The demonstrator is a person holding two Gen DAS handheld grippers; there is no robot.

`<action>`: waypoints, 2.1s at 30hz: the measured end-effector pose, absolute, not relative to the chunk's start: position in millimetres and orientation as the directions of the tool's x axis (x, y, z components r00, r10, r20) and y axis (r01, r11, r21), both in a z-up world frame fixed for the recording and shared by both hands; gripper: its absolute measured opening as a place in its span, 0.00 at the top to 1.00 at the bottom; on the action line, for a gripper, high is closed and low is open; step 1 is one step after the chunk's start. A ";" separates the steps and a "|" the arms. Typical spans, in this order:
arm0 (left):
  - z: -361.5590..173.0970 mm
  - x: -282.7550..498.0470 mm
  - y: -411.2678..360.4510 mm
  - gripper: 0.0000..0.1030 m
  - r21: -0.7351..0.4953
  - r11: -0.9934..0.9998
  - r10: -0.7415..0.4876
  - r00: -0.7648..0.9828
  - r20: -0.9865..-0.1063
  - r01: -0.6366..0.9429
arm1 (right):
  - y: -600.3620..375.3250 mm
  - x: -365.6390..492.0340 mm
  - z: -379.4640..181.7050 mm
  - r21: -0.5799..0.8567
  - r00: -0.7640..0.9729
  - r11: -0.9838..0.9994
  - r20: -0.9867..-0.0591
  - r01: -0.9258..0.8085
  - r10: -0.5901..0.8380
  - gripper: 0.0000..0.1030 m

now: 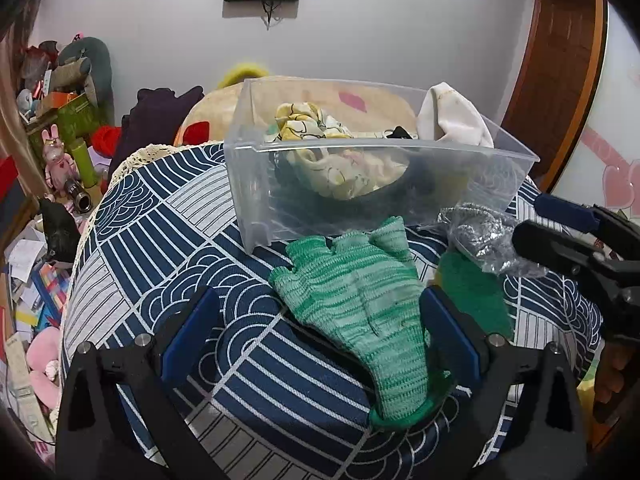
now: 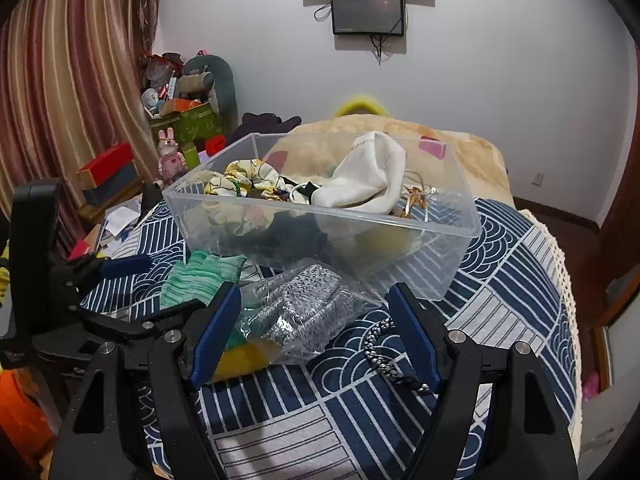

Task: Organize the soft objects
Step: 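Grasp the green knit glove with the left gripper while the right grasps the bagged grey scrubber, then drop the glove into the box with the left gripper while the right drops the scrubber in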

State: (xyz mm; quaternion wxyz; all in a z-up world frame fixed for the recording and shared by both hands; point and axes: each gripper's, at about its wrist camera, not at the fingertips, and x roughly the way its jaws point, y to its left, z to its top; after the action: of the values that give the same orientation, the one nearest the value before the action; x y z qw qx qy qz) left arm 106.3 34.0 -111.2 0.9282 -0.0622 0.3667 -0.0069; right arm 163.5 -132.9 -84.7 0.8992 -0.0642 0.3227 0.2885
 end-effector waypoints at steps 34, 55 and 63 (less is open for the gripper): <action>-107.5 81.7 11.0 0.88 -0.106 0.991 -0.133 0.750 -0.648 0.083 | -144.4 157.2 -85.3 0.111 0.621 0.828 -0.608 -0.550 0.495 0.74; -29.6 69.0 35.8 0.88 -0.121 0.992 -0.092 0.876 -0.473 0.039 | -162.3 150.7 -39.7 0.079 0.734 0.851 -0.469 -0.519 0.491 0.74; -8.9 89.1 24.2 0.88 -0.121 0.992 -0.092 0.909 -0.406 0.046 | -160.7 163.1 -17.0 0.044 0.776 0.861 -0.412 -0.507 0.478 0.74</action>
State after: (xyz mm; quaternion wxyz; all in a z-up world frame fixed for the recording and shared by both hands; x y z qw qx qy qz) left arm 89.1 24.2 -8.9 0.9755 -0.0545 0.2102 -0.0353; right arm 163.1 -160.7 -17.0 0.9416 -0.0349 0.2089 0.2616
